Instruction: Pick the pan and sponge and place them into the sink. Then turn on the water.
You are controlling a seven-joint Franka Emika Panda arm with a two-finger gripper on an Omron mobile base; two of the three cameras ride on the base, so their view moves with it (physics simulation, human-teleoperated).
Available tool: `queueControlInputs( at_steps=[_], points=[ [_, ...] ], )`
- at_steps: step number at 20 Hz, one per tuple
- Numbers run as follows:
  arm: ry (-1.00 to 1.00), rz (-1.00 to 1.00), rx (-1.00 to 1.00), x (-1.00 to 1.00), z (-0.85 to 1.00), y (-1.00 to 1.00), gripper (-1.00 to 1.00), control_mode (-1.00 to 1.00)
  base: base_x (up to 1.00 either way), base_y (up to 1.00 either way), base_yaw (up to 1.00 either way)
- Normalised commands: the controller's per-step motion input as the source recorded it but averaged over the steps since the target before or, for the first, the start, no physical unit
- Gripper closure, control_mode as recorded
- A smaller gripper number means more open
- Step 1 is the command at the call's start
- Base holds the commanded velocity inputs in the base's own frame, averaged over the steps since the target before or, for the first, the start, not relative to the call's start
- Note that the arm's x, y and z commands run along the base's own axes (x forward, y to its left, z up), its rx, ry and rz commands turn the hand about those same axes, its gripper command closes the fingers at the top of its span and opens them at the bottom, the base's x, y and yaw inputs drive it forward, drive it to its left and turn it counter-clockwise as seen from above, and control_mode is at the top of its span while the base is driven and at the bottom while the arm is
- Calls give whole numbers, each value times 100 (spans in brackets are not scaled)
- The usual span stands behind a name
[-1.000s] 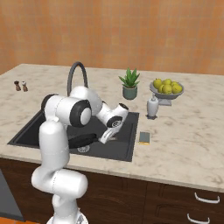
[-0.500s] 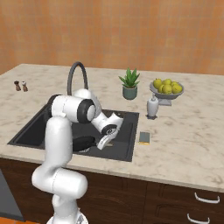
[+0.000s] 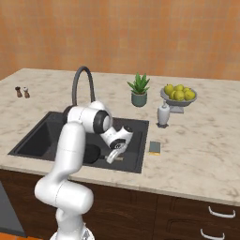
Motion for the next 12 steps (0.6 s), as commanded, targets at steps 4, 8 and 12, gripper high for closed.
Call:
queueControlInputs(
  at_steps=[4, 8, 12],
  points=[
    [-5, -2, 0, 35, -34, 0, 100, -100, 0, 0, 0],
    [-11, -3, 0, 14, -8, 0, -100, -100, 0, 0, 0],
    [-13, -4, 0, 1, 7, 0, -100, -100, 0, 0, 0]
  ],
)
